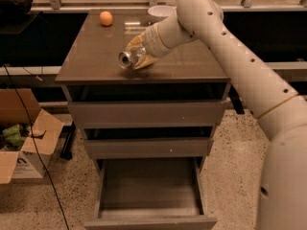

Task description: Pick redbull can from bottom drawer and place on counter

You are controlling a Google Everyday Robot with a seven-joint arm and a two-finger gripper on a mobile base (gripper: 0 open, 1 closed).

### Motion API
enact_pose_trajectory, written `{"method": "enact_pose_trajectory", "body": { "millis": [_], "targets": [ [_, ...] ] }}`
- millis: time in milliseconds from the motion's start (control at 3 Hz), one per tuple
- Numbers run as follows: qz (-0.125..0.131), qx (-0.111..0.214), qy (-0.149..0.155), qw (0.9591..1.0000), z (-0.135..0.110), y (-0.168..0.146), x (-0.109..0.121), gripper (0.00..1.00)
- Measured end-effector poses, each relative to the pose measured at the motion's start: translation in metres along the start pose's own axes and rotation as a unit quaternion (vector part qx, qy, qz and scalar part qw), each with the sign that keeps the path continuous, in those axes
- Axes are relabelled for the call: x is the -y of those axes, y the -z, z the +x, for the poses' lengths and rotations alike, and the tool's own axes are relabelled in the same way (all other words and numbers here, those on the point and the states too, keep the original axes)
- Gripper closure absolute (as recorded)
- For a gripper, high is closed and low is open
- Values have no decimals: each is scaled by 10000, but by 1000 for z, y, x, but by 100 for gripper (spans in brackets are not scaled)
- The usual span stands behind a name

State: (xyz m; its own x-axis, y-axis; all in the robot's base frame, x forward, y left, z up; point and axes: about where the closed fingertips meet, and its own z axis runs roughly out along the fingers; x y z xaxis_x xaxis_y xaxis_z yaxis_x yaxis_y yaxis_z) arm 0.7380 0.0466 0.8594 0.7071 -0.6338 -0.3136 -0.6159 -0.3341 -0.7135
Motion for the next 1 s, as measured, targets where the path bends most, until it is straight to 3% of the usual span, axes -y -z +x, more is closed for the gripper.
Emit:
{"method": "enact_pose_trajectory", "body": {
  "millis": [333,667,1000],
  "targets": [
    [-194,-134,-292,9993,42,-29,3,58],
    [-202,-142,-313,9992,44,-30,5,26],
    [-203,-142,-313,9992,44,-30,5,3]
  ]
}}
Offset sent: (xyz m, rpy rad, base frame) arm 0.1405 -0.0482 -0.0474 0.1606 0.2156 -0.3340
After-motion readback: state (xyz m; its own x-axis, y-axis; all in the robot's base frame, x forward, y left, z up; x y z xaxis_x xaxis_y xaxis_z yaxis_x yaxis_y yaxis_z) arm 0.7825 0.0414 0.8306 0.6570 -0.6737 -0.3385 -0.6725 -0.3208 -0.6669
